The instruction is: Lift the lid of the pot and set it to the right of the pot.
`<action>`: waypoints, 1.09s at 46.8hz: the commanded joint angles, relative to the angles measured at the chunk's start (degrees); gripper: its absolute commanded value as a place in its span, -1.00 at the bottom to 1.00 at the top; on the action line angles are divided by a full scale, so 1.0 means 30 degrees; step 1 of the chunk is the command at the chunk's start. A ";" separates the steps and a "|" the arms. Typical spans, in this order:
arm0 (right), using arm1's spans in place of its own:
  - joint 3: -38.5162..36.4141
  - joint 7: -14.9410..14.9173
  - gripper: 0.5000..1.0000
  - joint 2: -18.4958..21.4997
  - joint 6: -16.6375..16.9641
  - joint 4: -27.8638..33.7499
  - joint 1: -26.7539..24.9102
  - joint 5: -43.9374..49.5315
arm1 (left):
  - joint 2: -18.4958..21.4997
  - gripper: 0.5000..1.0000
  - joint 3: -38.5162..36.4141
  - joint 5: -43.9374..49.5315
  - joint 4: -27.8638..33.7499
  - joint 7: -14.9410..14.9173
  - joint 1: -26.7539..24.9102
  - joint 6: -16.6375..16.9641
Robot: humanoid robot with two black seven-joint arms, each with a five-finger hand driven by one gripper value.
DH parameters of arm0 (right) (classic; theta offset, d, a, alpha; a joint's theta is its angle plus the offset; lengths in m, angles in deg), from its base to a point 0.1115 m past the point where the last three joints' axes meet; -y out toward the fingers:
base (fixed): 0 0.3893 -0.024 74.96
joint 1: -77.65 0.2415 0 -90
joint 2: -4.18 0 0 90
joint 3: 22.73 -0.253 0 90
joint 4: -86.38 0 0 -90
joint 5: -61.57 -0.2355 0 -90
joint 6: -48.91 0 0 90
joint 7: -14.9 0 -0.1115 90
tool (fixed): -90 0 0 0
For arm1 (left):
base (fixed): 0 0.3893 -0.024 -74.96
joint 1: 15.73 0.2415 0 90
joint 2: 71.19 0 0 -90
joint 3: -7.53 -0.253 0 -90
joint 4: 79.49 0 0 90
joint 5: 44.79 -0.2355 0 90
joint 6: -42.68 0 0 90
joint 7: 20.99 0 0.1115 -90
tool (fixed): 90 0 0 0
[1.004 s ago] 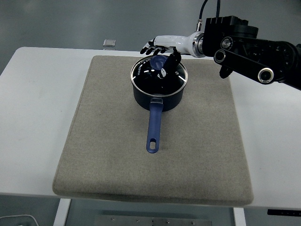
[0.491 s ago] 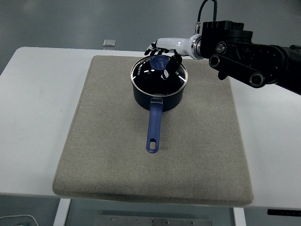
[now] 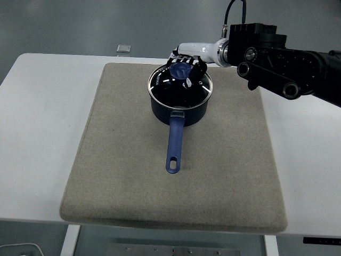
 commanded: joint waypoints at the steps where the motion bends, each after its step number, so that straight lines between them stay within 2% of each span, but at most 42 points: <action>1: 0.0001 -0.0001 0.04 0.0000 0.0006 -0.0003 0.0023 0.0028 | 0.0000 1.00 0.0000 -0.0001 0.0000 -0.0009 -0.0001 0.0000; 22: -0.0028 -0.0001 -0.25 0.0000 0.0123 -0.0032 0.0256 0.0028 | 0.0000 1.00 0.0000 -0.0001 0.0000 -0.0009 -0.0001 0.0000; 28: -0.0028 -0.0001 -0.41 0.0000 0.0182 -0.0032 0.0404 0.0057 | 0.0000 1.00 0.0000 -0.0001 0.0000 0.0020 -0.0001 0.0000; 33: -0.0028 -0.0001 -0.65 0.0000 0.0240 -0.0032 0.0462 0.0028 | 0.0000 1.00 0.0000 -0.0001 0.0000 -0.0009 -0.0001 0.0000; 43: -0.0028 0.0029 -0.97 0.0000 0.0357 -0.0061 0.0696 0.0028 | 0.0000 1.00 0.0000 -0.0001 0.0000 -0.0009 -0.0001 0.0000; 51: 0.0001 0.0057 -1.00 0.0000 0.0416 -0.0061 0.0843 0.0028 | 0.0000 1.00 0.0000 -0.0001 0.0000 -0.0009 -0.0001 0.0000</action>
